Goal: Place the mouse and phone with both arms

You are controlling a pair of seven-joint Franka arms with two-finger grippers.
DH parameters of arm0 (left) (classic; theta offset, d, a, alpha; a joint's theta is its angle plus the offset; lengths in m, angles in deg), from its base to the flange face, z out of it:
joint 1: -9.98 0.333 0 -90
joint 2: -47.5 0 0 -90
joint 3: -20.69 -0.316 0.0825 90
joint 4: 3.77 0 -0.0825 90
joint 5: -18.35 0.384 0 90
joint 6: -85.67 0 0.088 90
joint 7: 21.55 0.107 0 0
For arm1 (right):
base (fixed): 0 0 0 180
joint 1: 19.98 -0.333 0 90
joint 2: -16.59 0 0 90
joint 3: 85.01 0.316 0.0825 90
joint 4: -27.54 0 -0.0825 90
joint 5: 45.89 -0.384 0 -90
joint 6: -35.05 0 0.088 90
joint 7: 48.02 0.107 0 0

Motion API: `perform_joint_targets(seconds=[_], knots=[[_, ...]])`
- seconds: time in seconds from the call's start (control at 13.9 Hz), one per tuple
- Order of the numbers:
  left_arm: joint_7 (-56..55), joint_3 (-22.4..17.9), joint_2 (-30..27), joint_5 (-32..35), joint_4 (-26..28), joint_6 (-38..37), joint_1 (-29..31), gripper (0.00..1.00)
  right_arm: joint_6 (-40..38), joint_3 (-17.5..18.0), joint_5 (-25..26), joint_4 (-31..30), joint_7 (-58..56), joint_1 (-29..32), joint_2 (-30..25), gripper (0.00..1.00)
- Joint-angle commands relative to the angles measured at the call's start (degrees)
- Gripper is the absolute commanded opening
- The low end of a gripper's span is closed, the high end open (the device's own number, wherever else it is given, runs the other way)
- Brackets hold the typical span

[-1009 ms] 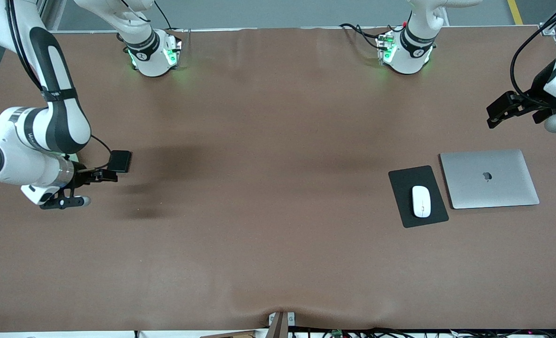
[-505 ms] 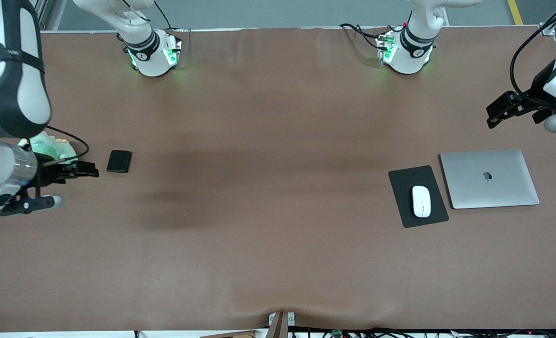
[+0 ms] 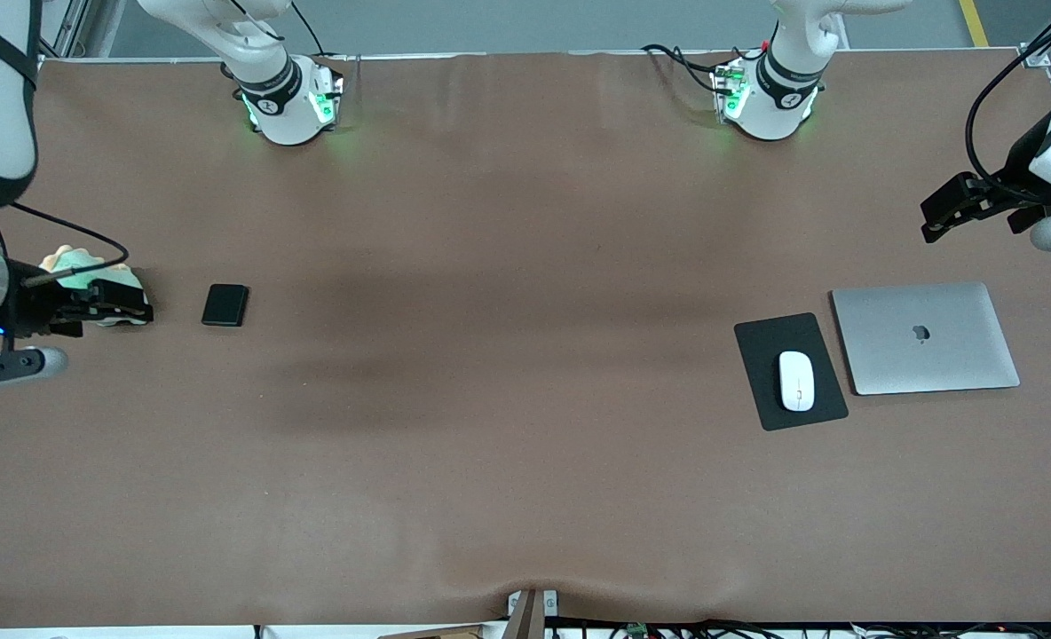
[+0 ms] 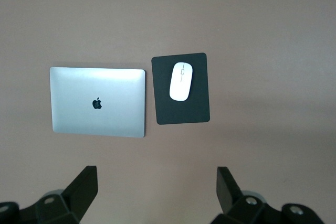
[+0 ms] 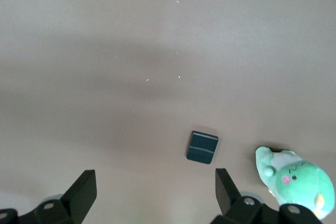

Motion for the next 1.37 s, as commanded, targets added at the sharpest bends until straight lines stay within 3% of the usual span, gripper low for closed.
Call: perform_joint_targets(seconds=[0.0,0.5,0.79,1.3], knots=[[0.9,-0.3,-0.9,-1.5,0.3,-0.9,0.2,1.00,-3.7,-0.2,0.0,-1.7,0.1,-1.0,-7.5,1.00],[1.0,-0.5,-1.0,-1.5,0.2,-1.4,0.2,1.00,-1.5,-0.2,2.1,-14.3,0.2,-1.2,-19.4,1.00],[1.1,-0.6,-1.1,-1.4,0.2,-1.4,0.2,1.00,-1.0,-0.5,3.4,-18.4,0.3,-0.4,-22.0,1.00],[2.9,-0.8,-1.0,-1.3,-0.7,-1.4,0.5,1.00,0.8,-0.7,3.4,-19.1,-1.0,-0.3,-22.4,1.00]])
